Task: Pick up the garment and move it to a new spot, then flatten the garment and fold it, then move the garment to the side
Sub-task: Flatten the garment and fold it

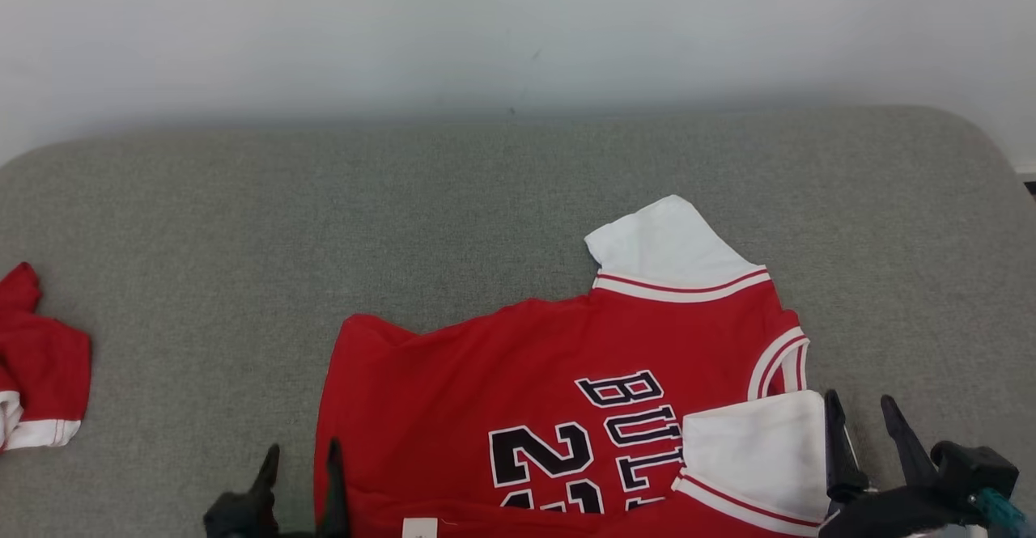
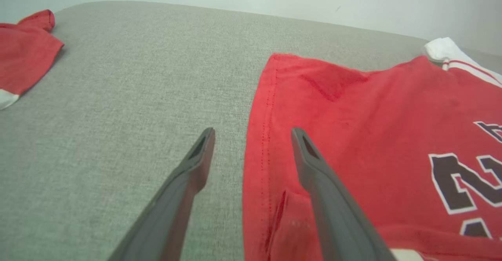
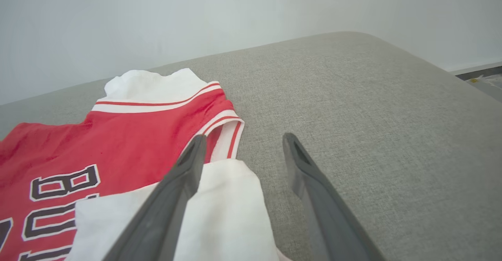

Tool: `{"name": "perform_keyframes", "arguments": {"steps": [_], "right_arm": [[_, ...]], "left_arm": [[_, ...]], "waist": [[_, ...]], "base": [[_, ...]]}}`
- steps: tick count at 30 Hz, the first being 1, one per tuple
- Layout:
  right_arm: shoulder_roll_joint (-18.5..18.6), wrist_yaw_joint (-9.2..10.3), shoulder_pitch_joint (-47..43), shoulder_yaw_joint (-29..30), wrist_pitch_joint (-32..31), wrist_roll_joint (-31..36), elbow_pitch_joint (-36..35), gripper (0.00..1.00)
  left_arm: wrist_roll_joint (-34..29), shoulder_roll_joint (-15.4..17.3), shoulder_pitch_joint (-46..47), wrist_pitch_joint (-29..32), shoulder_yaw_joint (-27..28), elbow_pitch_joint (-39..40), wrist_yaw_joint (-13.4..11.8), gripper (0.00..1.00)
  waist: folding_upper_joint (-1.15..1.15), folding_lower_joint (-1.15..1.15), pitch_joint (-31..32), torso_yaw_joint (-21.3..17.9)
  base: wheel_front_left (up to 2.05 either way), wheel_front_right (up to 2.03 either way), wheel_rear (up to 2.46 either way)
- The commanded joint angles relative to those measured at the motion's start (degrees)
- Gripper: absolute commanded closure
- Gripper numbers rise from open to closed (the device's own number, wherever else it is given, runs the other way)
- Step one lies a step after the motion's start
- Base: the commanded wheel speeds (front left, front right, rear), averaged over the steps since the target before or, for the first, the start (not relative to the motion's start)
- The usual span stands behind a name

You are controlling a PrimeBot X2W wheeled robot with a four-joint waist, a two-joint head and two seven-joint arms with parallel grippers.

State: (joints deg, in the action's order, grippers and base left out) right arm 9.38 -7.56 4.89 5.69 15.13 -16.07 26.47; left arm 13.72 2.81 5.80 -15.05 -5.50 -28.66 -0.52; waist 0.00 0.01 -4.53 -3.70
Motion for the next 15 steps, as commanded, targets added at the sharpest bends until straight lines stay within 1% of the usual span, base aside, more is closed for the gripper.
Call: {"name": "perform_keyframes", "arguments": {"steps": [1,6,9,14,15], "right_arm": [[0.08,0.16,1.49,-0.86,0.00,-0.41,-0.54,0.00],[0.62,0.16,4.42,-2.57,0.00,-1.10,-0.97,0.00],[0.99,0.16,6.10,-3.61,0.00,-1.61,-1.02,0.00],[1.30,0.16,8.12,-4.70,0.00,-2.07,-1.12,0.00],[1.30,0.16,8.12,-4.70,0.00,-2.07,-1.12,0.00]], "left_arm": [[-1.11,0.13,3.01,-0.18,0.45,-0.39,0.10,0.00],[-3.25,0.47,9.91,-0.18,1.61,-2.98,0.56,0.00],[-4.40,1.15,14.61,-0.19,1.58,-7.28,1.01,0.00],[-5.21,1.86,22.78,0.07,1.05,-15.85,0.85,0.00],[-5.21,1.86,22.78,0.07,1.05,-15.85,0.85,0.00]], "waist": [[0.00,-0.01,-2.56,0.83],[0.00,-0.01,-4.30,0.82],[0.00,-0.01,-5.21,0.74],[0.00,-0.01,-6.15,0.48],[0.00,-0.01,-6.15,0.48]], "base": [[0.00,0.00,0.00],[0.00,0.00,0.00],[0.00,0.00,0.00],[0.00,0.00,0.00],[0.00,0.00,0.00]]}}
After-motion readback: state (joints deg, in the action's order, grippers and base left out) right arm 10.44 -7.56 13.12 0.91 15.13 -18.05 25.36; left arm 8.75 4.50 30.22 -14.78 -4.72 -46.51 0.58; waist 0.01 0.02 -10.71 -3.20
